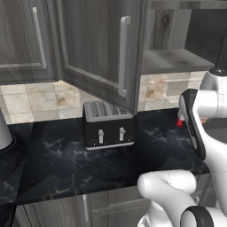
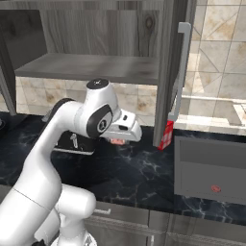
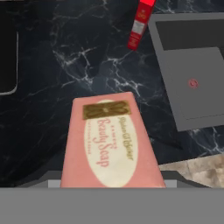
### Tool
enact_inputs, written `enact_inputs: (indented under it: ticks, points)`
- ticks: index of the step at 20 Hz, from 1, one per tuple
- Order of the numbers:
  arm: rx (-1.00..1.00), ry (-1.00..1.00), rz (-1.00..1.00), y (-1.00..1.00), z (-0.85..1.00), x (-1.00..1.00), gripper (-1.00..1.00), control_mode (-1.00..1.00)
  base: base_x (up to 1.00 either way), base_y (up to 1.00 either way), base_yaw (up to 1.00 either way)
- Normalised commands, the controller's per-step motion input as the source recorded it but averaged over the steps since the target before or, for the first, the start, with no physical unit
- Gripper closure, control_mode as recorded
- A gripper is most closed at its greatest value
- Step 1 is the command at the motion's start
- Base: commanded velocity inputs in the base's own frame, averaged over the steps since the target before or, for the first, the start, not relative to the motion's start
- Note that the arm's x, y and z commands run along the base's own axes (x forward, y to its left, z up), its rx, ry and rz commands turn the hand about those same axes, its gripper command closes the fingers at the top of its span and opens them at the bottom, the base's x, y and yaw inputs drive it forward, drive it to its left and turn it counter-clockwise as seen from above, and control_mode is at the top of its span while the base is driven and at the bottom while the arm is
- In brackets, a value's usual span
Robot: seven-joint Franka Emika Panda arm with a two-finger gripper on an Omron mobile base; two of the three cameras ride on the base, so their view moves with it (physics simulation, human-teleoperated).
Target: Open the cabinet. Pick the bar soap and place it next to the sink. Then close the cabinet.
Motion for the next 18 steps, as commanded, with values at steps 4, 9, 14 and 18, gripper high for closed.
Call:
enact_inputs:
  ticks: [4,9,14,18]
  points:
    - [-0.02,0.01,0.0,-0.18,-0.14,0.04,1.0,-1.0,0.0,0.0,0.0]
    - [0.0,0.0,0.0,-0.22,-0.2,0.09,1.0,-1.0,0.0,0.0,0.0]
    - [0.0,0.0,0.0,-0.31,-0.24,0.11,1.0,-1.0,0.0,0.0,0.0]
    - [0.0,0.0,0.0,-0.43,-0.17,0.02,1.0,-1.0,0.0,0.0,0.0]
